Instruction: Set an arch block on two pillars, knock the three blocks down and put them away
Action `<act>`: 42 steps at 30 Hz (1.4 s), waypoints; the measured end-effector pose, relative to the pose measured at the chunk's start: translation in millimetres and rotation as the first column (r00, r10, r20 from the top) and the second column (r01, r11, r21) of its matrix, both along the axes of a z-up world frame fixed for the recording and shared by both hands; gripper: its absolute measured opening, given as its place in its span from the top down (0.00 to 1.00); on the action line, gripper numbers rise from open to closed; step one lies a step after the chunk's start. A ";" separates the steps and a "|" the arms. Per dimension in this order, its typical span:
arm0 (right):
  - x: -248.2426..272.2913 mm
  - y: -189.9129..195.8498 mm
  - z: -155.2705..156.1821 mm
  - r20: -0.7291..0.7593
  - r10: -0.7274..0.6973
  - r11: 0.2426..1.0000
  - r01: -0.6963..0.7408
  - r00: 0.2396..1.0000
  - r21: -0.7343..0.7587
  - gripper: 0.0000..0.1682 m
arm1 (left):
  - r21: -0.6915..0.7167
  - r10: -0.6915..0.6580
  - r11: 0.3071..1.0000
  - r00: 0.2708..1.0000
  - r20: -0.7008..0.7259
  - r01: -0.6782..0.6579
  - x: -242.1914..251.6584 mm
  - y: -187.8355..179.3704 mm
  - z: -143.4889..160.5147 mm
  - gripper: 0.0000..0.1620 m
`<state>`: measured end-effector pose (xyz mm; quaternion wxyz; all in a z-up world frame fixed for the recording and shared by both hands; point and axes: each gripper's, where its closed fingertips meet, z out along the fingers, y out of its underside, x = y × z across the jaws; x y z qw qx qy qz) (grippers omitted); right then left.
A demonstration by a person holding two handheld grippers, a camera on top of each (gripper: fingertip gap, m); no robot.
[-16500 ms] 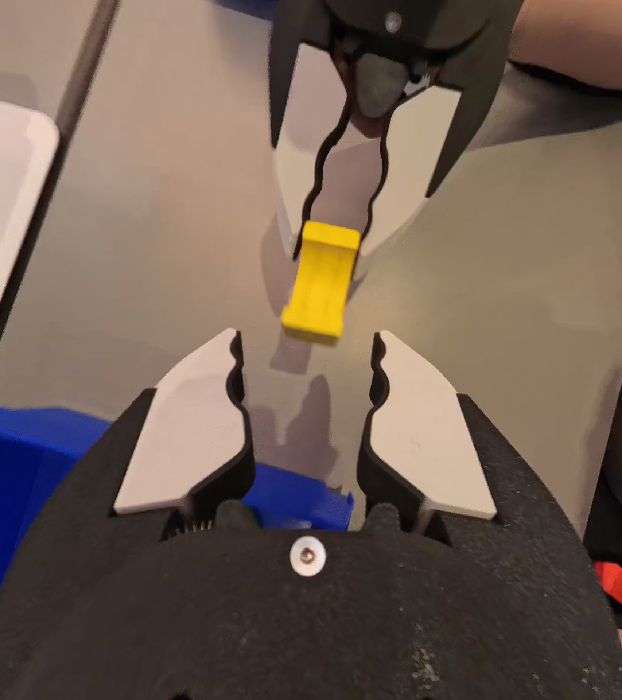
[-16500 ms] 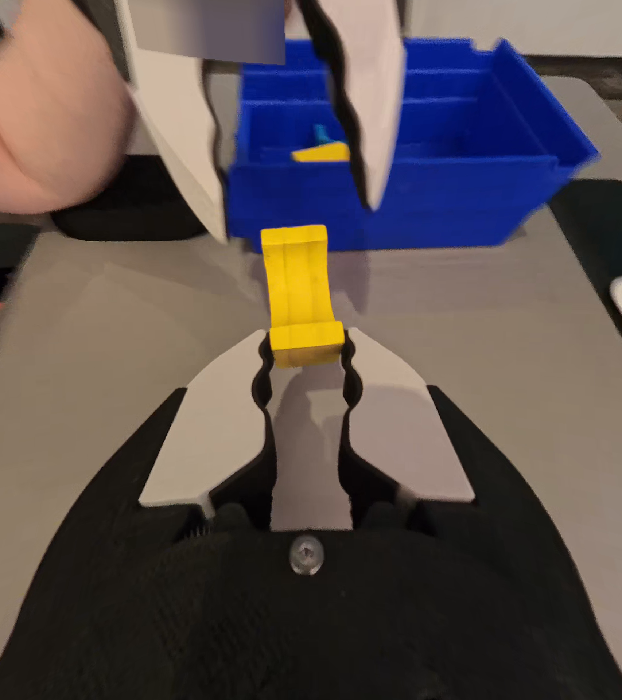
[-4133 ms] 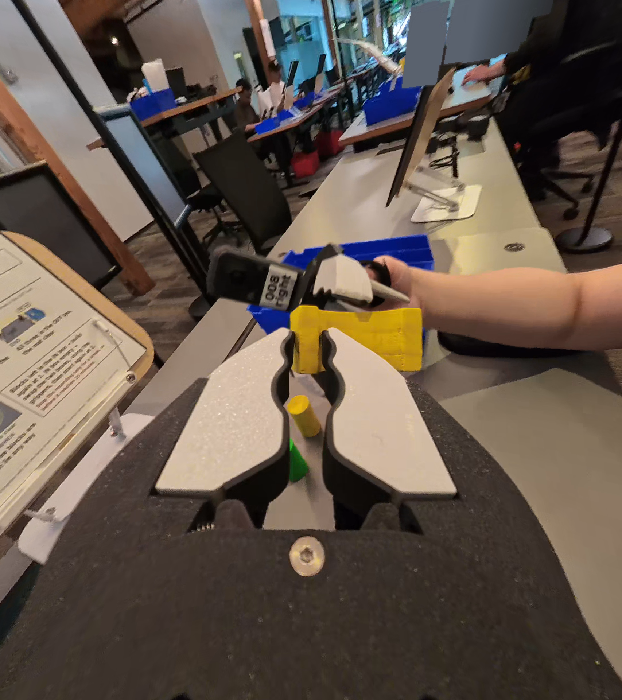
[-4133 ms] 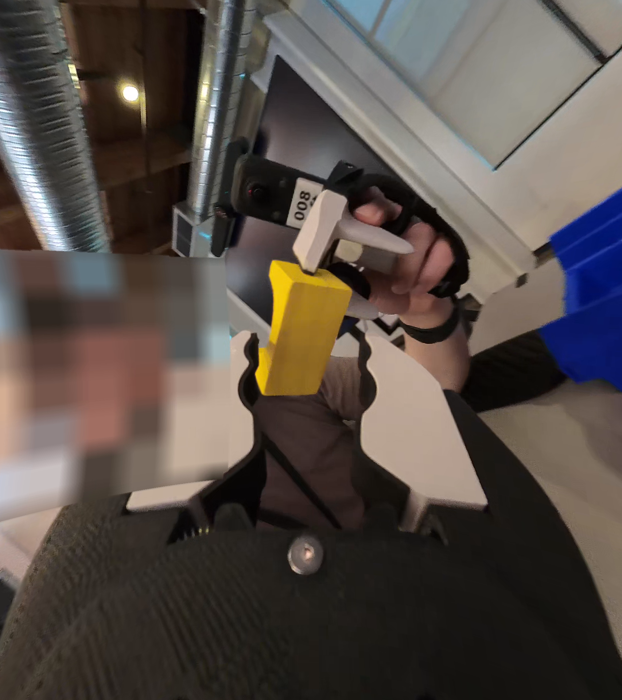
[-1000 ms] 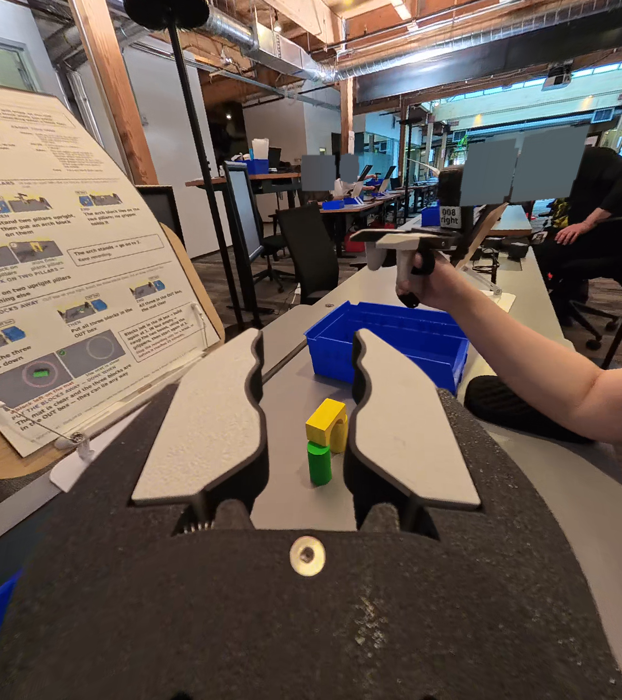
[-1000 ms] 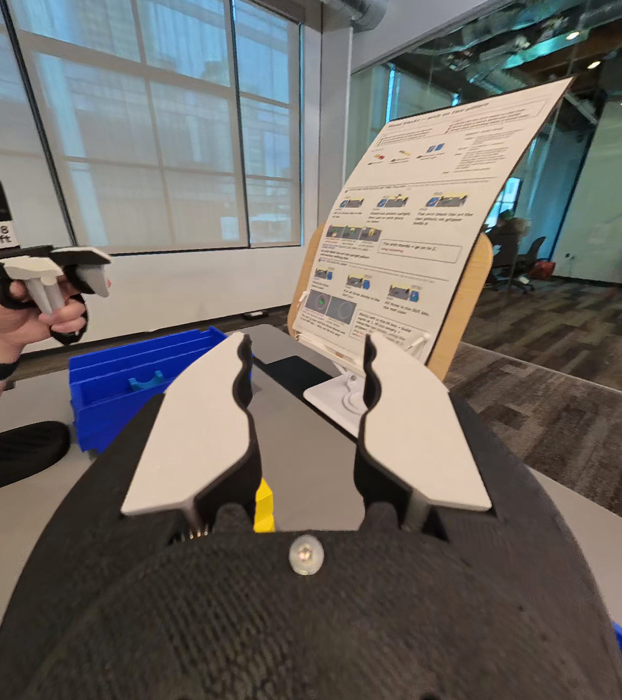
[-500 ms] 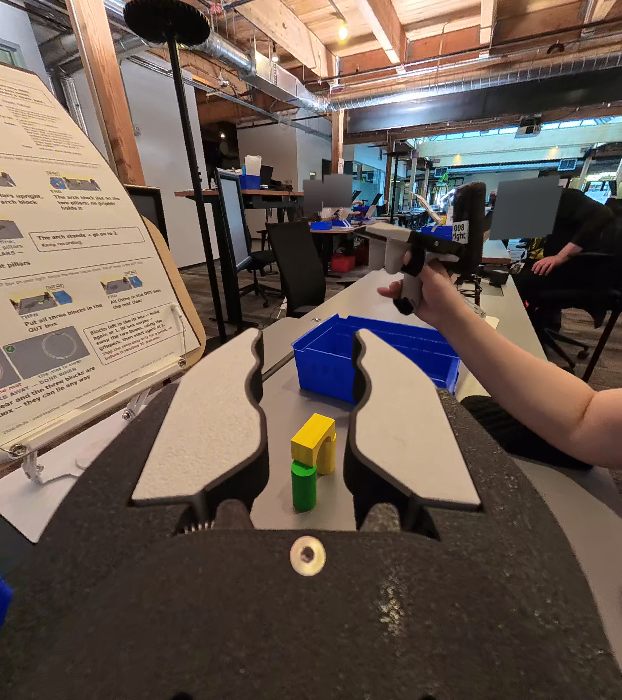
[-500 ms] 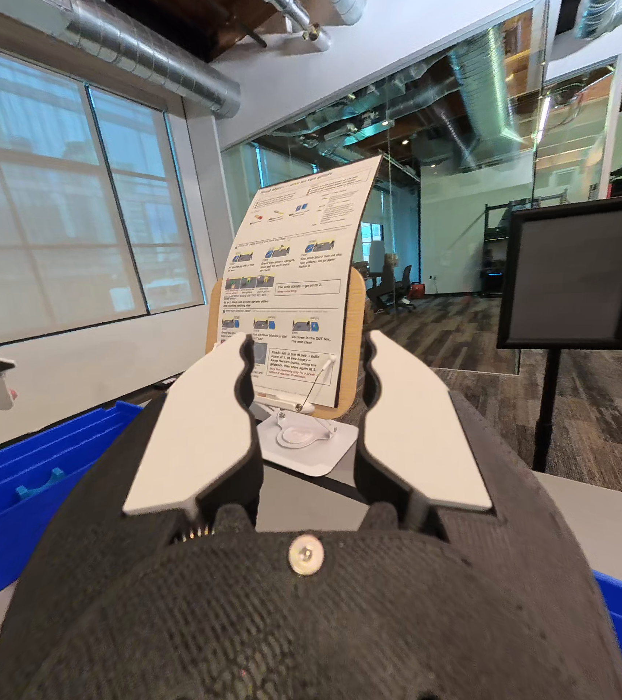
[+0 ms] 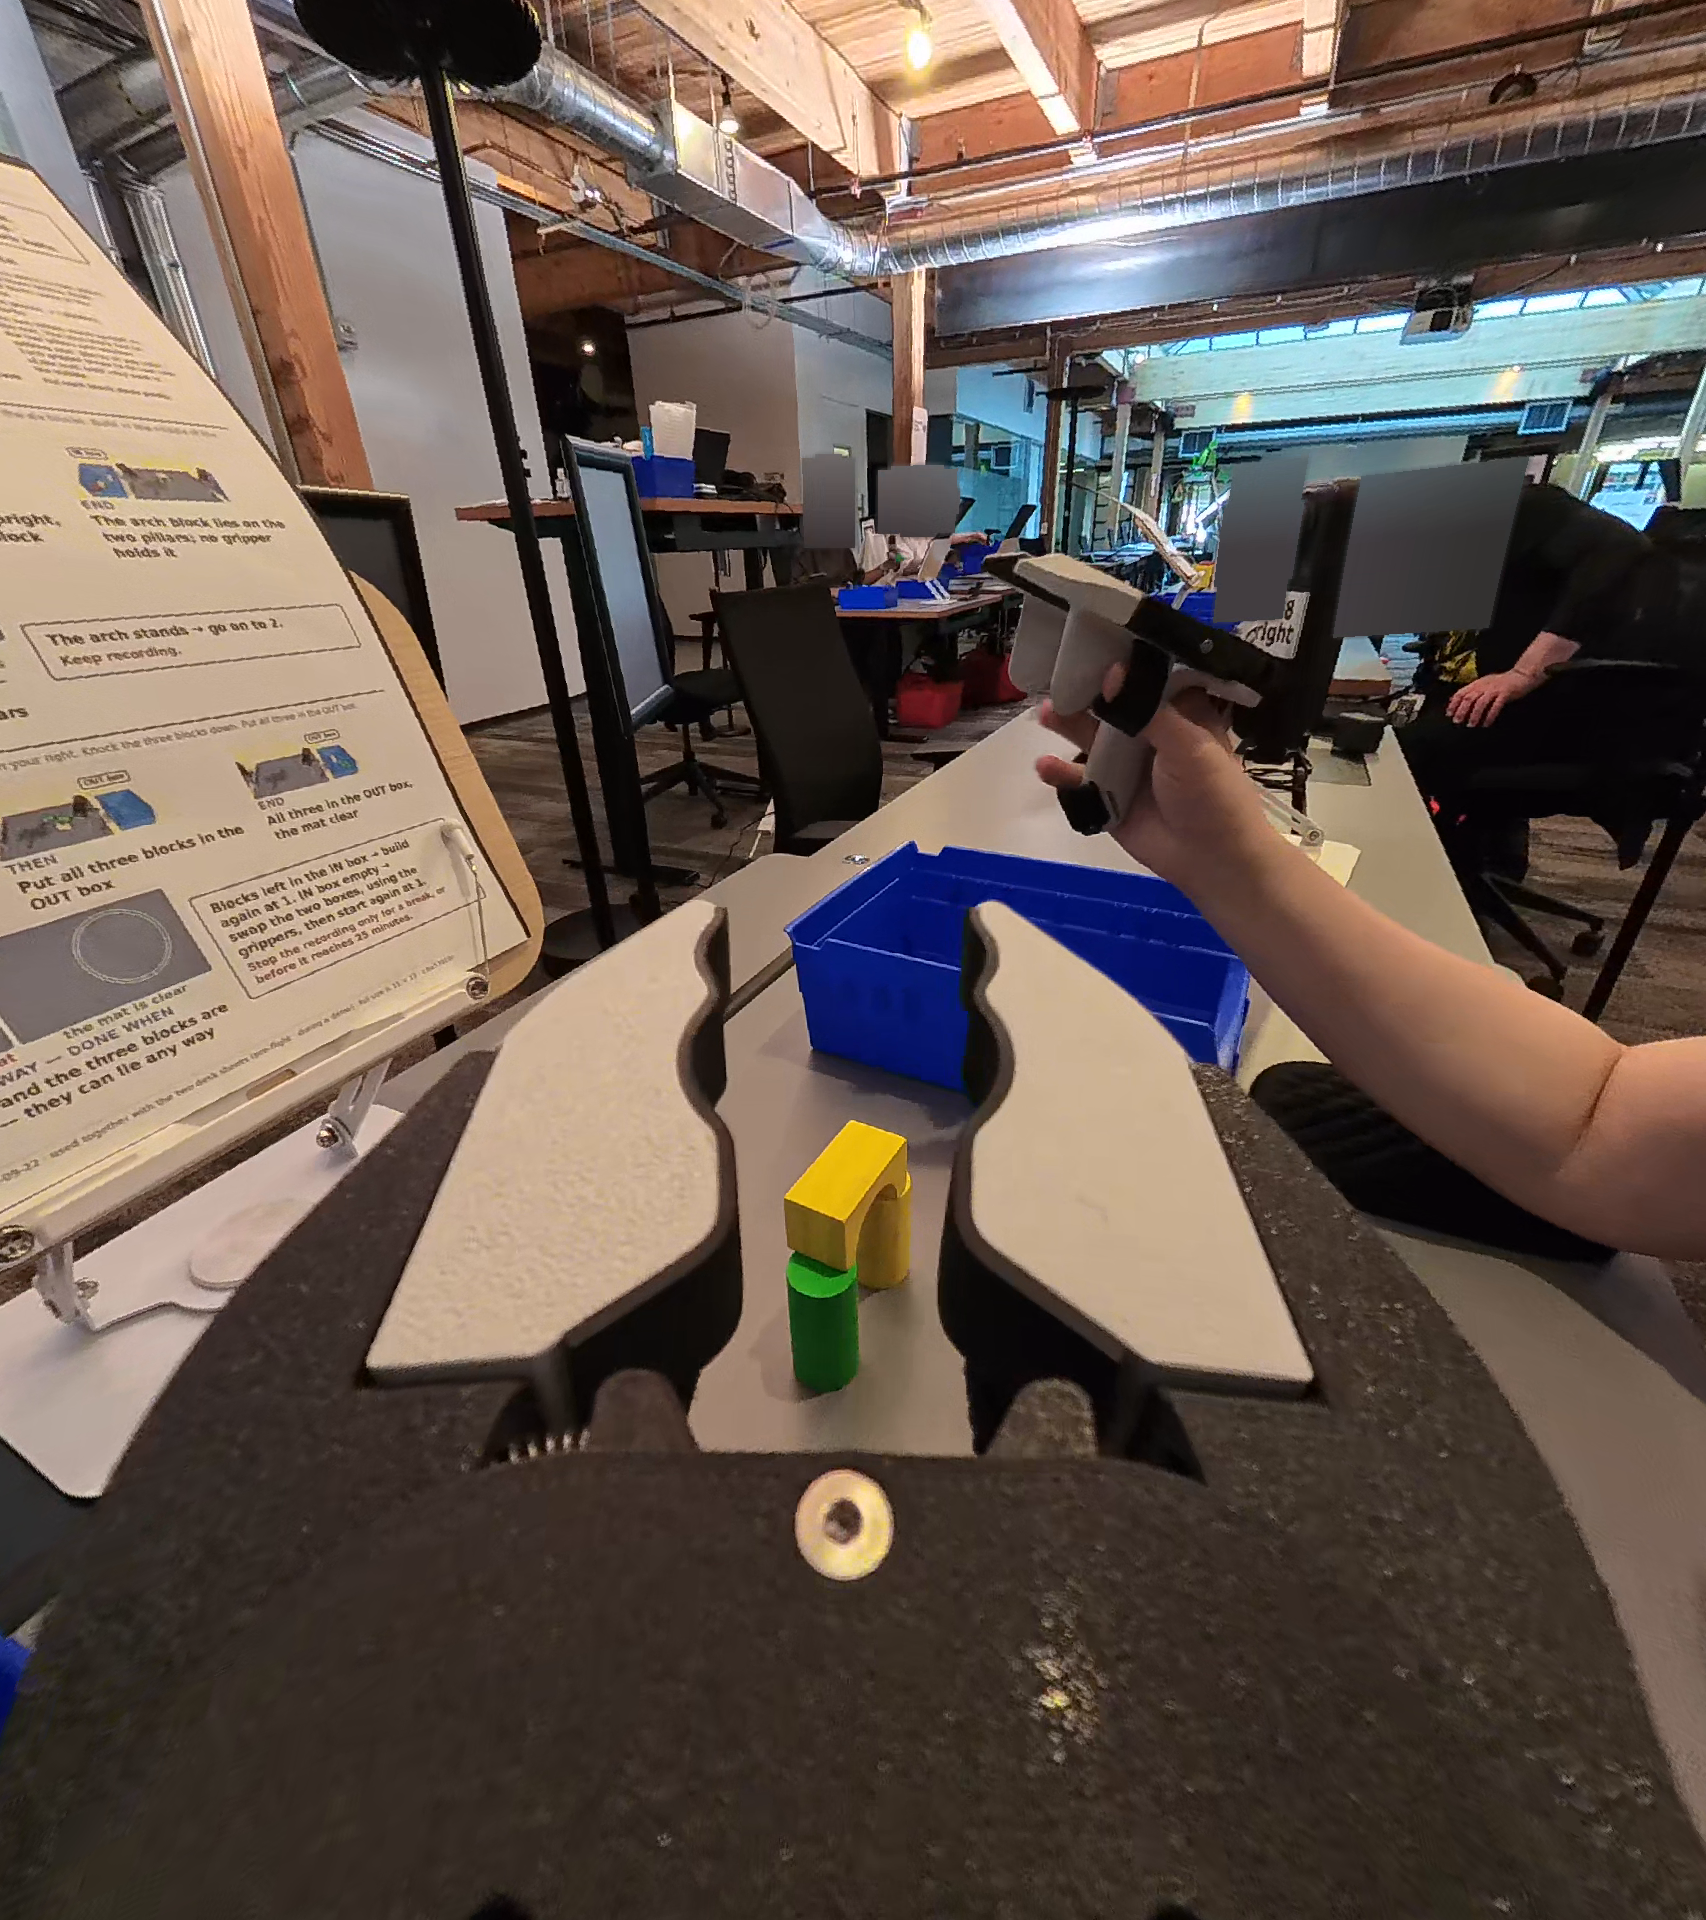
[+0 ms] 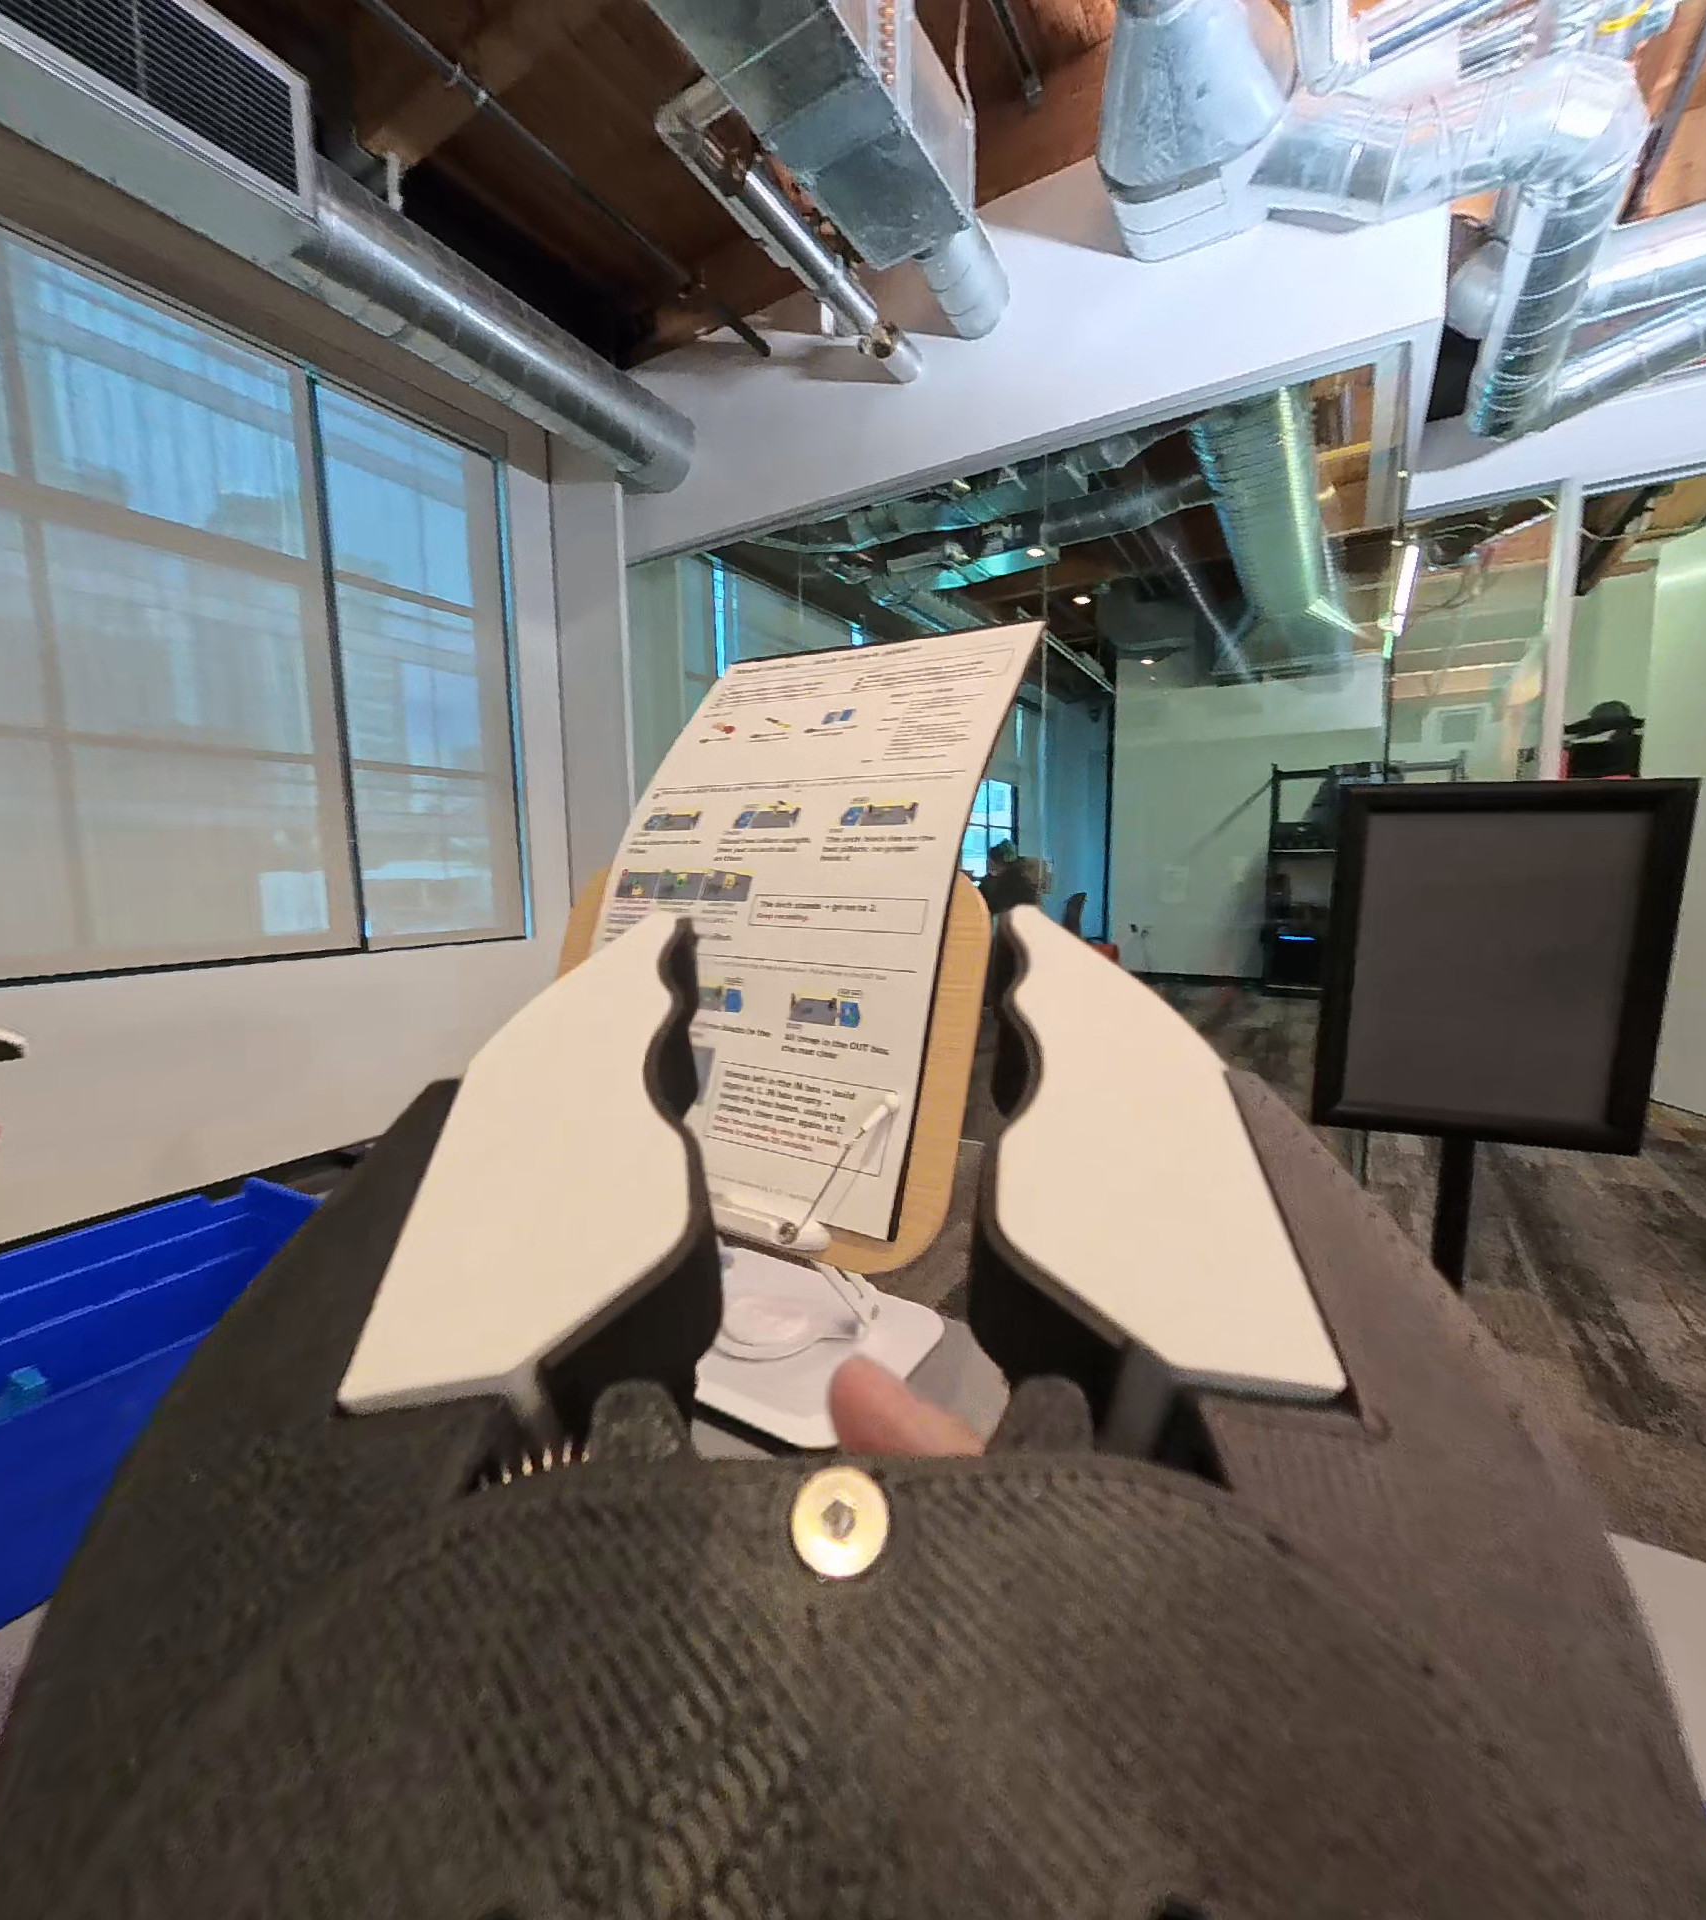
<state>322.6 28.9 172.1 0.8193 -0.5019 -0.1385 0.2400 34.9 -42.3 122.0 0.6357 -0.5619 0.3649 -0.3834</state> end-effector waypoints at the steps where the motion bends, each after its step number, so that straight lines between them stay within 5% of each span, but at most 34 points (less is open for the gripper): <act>1: -1.3 -1.4 0.8 -0.005 0.011 1.000 -0.011 1.000 0.011 0.67 | 0.004 0.000 1.000 1.000 -0.003 0.000 0.5 -0.2 -0.4 0.74; 10: -27.8 -20.5 1.8 0.105 0.126 0.984 -0.137 0.986 0.111 0.76 | 0.017 0.011 1.000 0.999 -0.051 -0.010 5.9 0.4 -7.0 0.74; 17: -60.2 -22.7 -17.1 0.224 0.264 0.960 -0.278 0.938 0.031 0.78 | 0.013 0.013 1.000 0.997 -0.071 -0.012 7.9 1.5 -10.8 0.74; 42: -72.9 7.8 -53.5 0.240 0.291 0.949 -0.249 0.926 -0.191 0.82 | 0.041 0.033 0.999 0.994 -0.101 -0.029 8.5 1.4 -11.9 0.76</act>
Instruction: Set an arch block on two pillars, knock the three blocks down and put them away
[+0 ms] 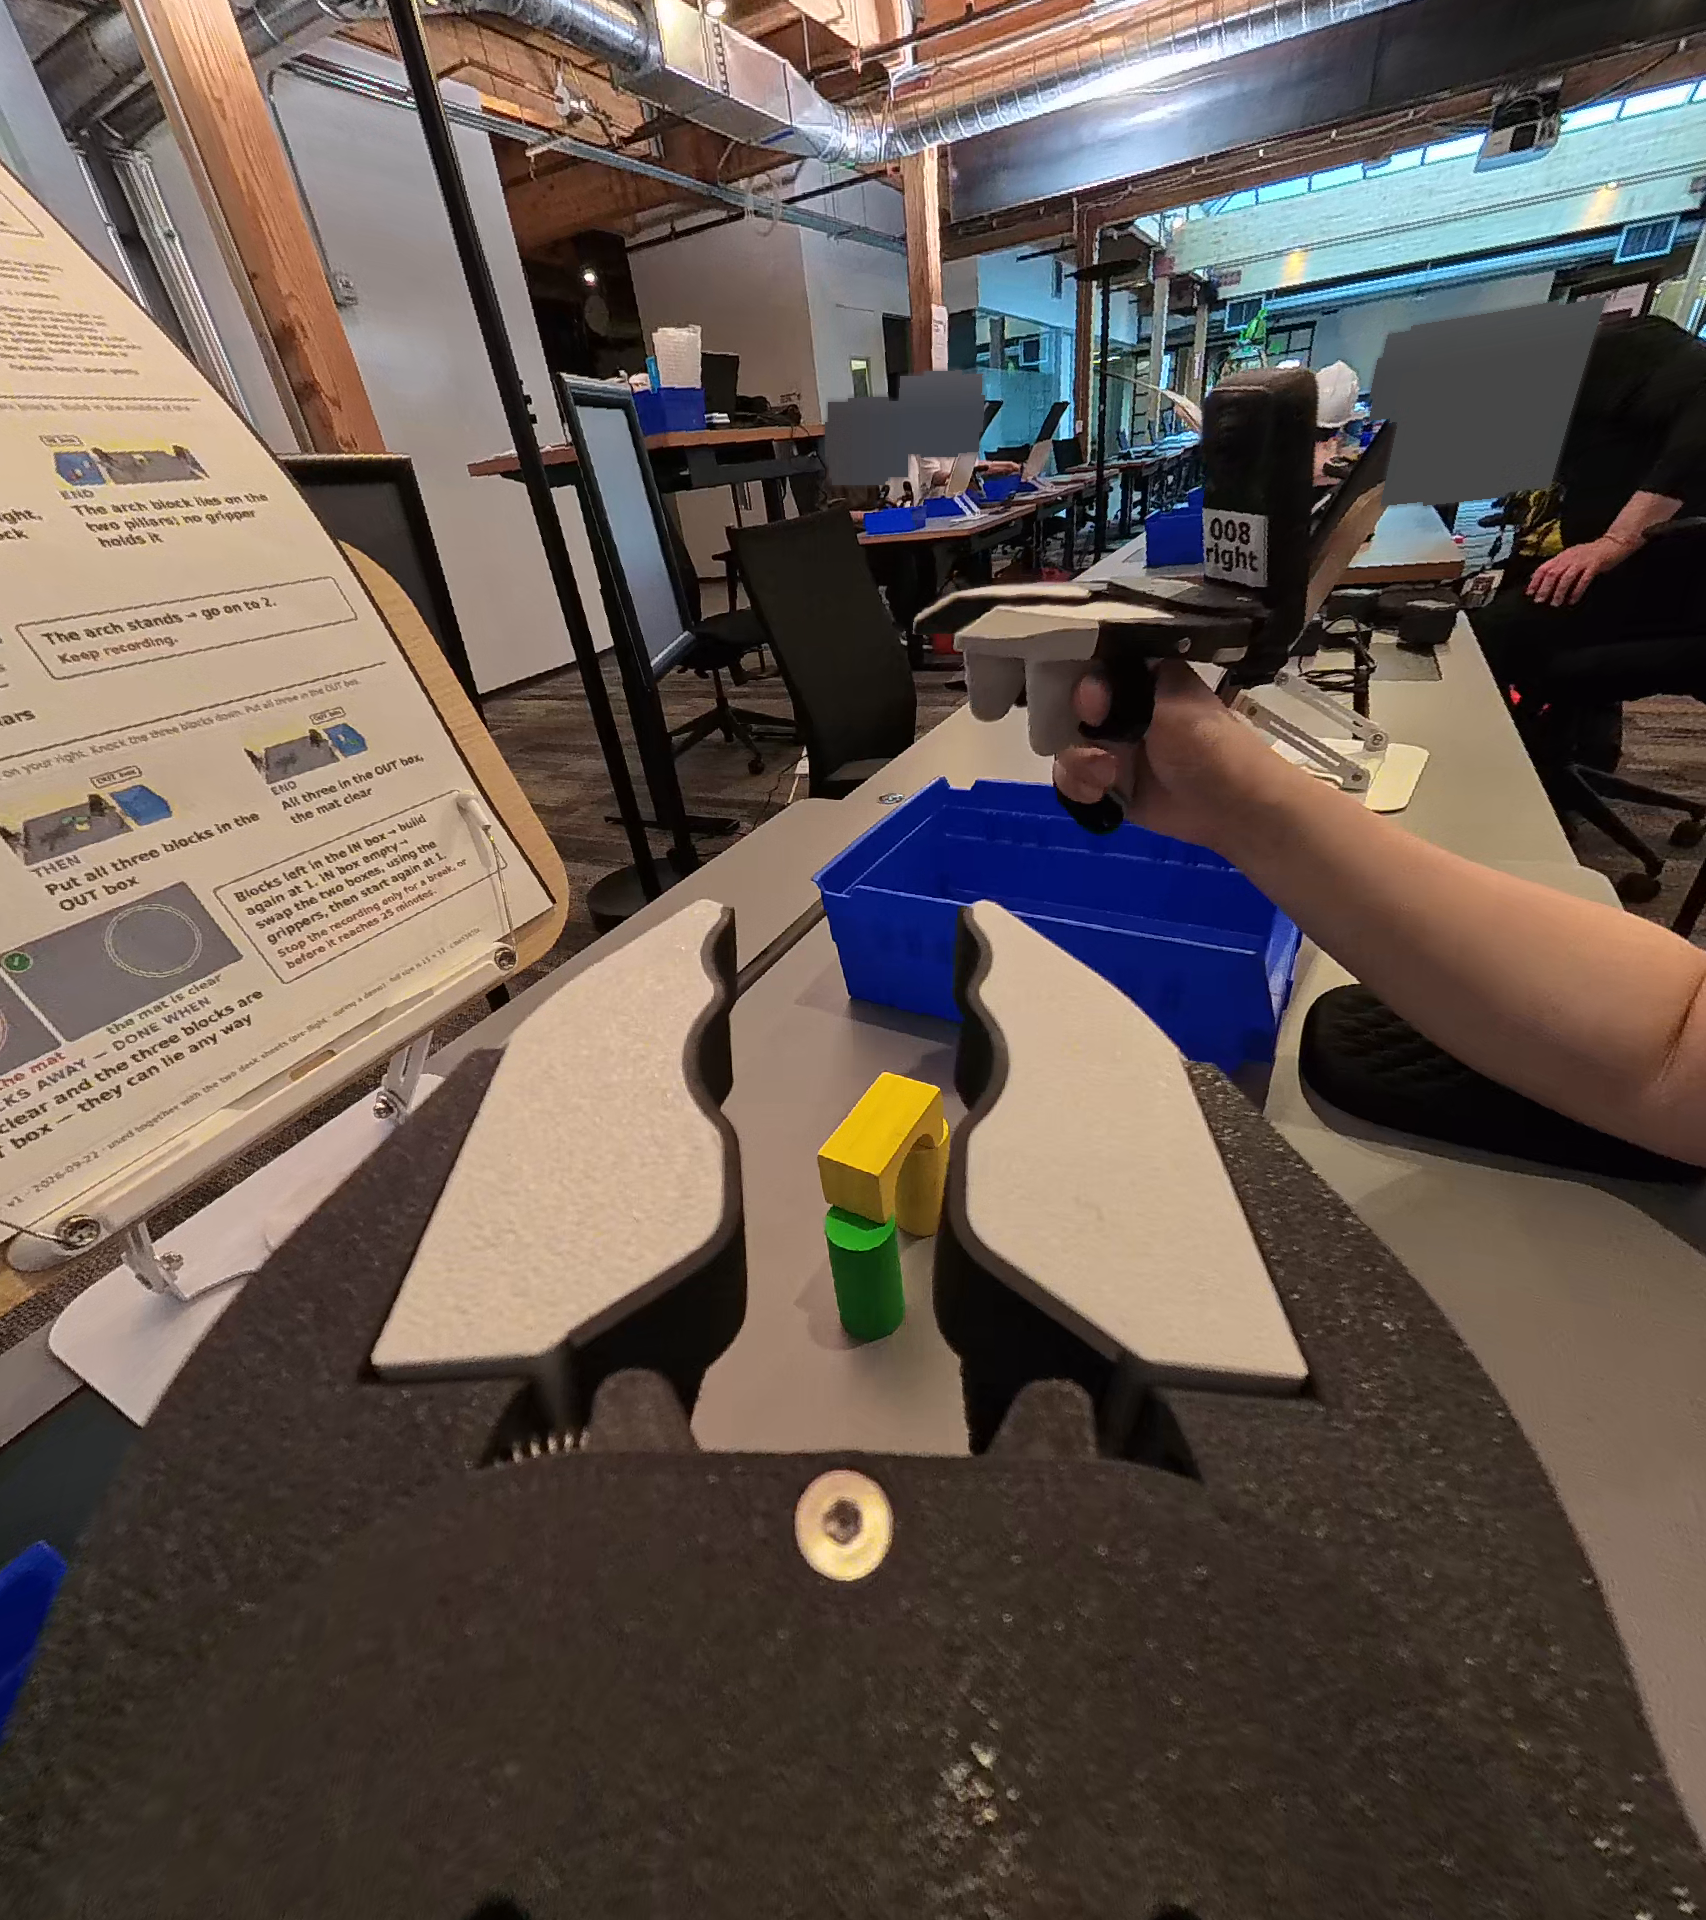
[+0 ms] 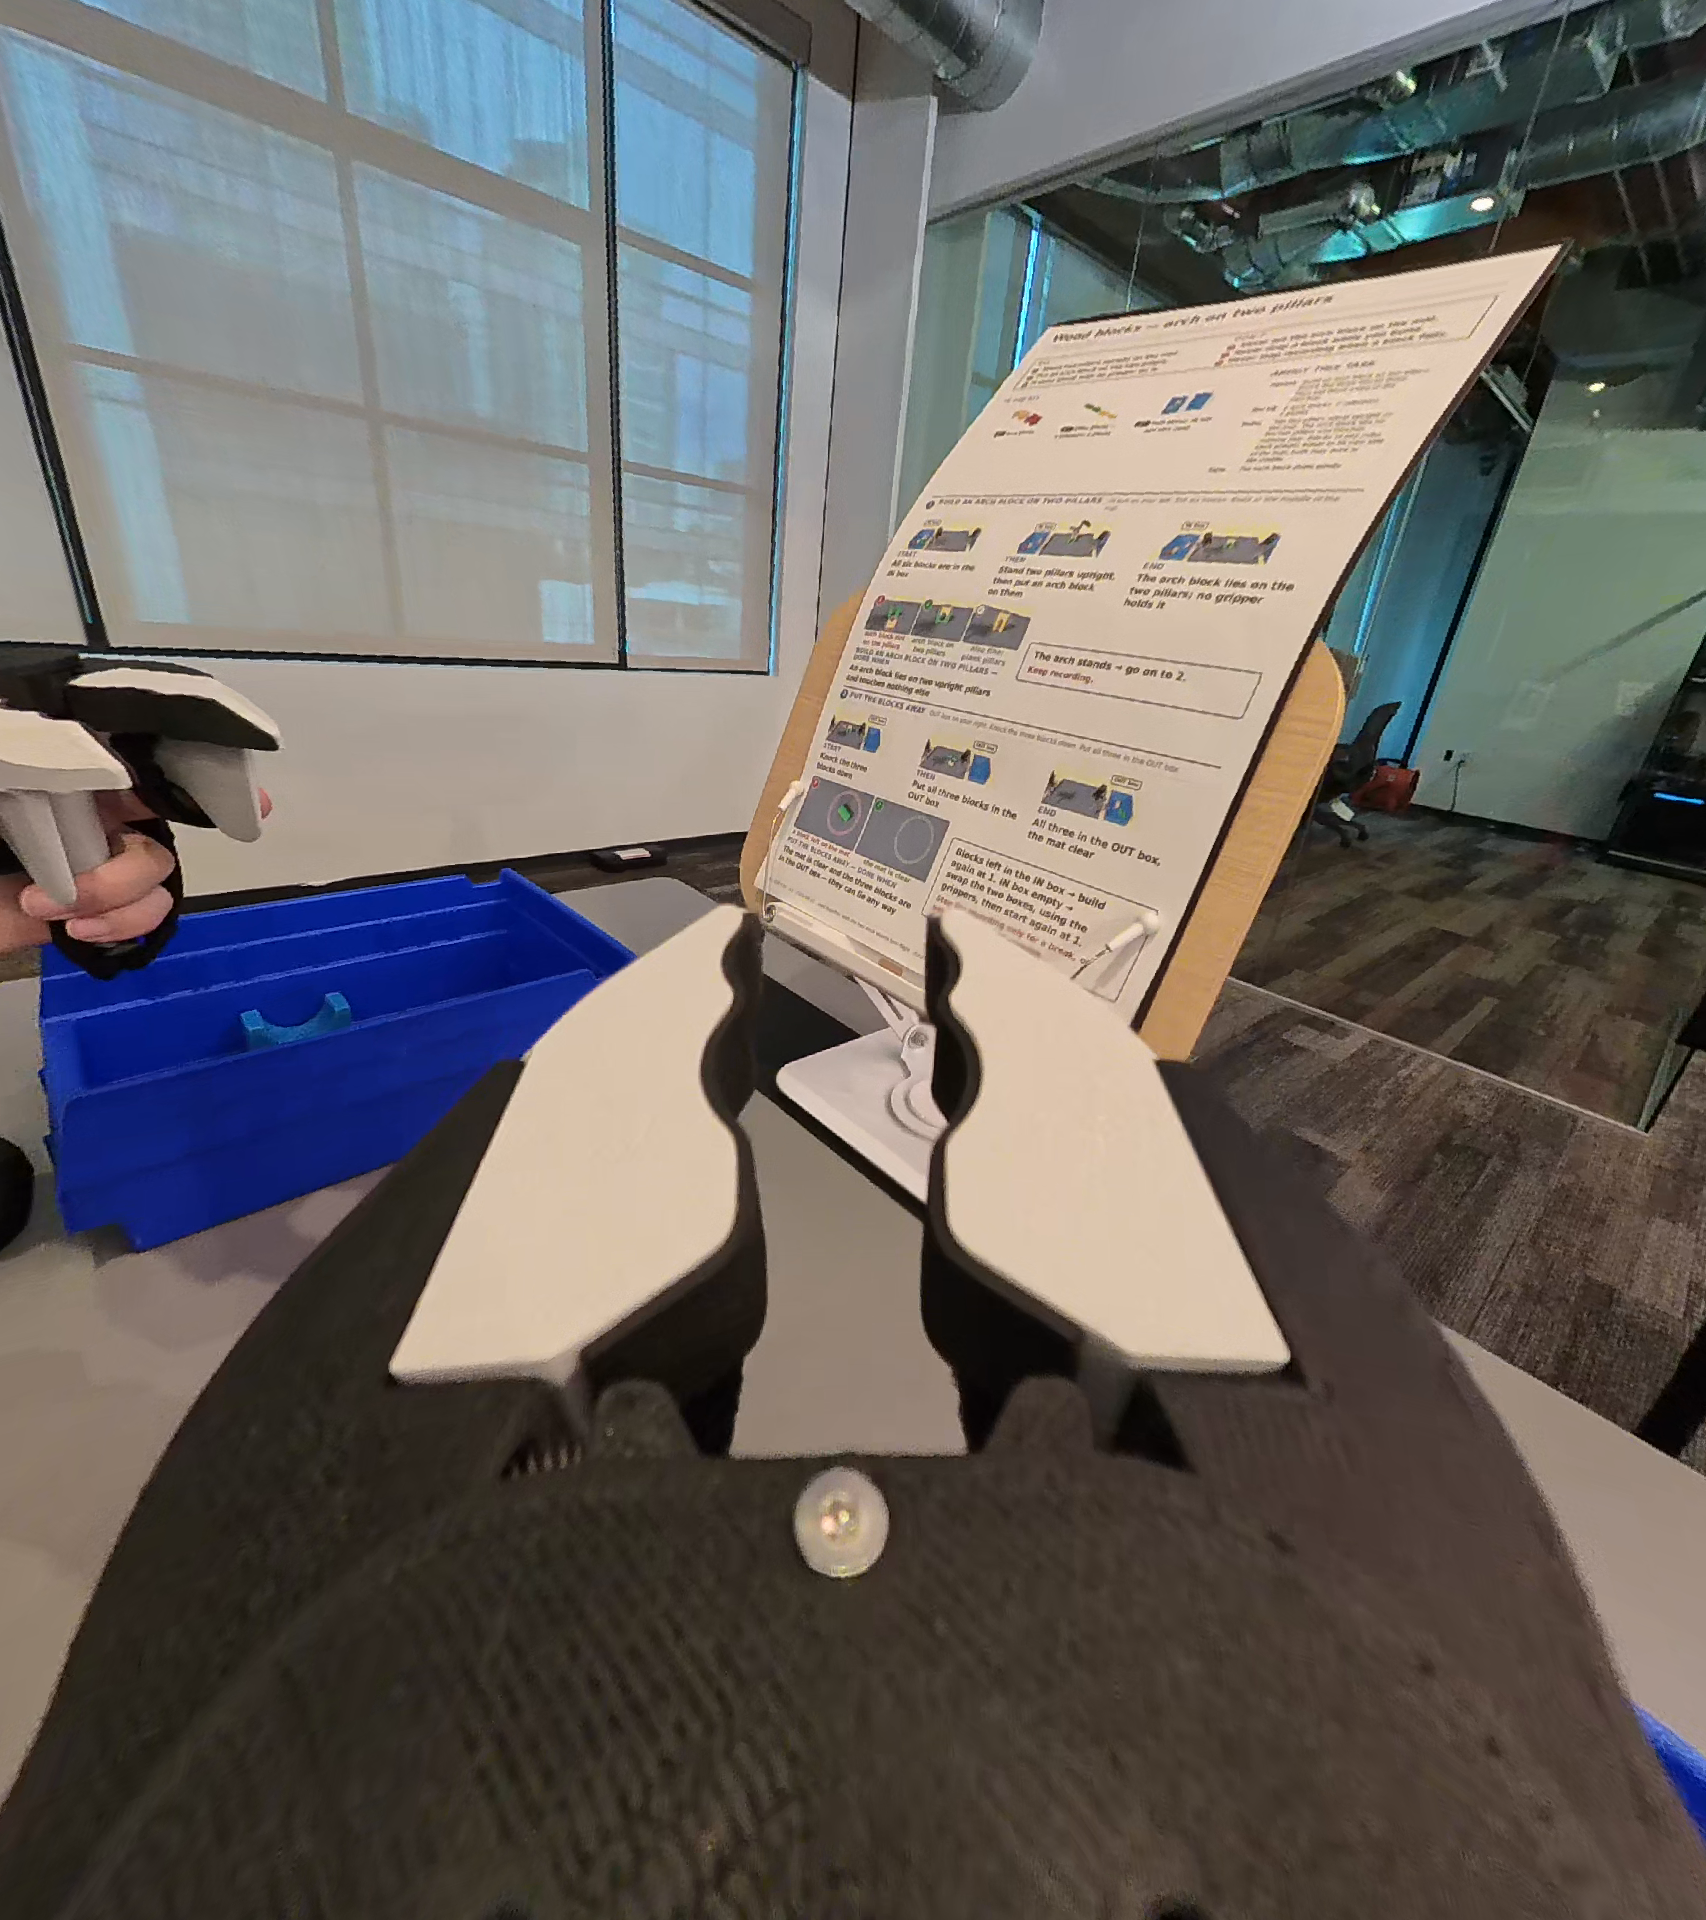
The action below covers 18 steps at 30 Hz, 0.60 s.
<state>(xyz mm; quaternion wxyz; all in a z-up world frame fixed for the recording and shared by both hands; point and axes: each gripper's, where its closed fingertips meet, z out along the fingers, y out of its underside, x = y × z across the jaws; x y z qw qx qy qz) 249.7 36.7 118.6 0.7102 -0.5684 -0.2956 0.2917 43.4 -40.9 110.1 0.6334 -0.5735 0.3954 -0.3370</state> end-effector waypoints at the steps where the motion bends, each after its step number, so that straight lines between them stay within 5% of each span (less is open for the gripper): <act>1: -0.4 1.1 -1.5 0.002 -0.001 1.000 0.001 1.000 -0.010 0.82 | 0.000 0.001 1.000 1.000 -0.002 -0.001 0.2 0.3 -0.4 0.76; 18: -6.4 26.8 -38.5 0.139 -0.120 0.980 0.140 0.983 -0.140 0.81 | 0.002 0.012 1.000 1.000 -0.010 -0.012 -0.2 1.0 -0.7 0.77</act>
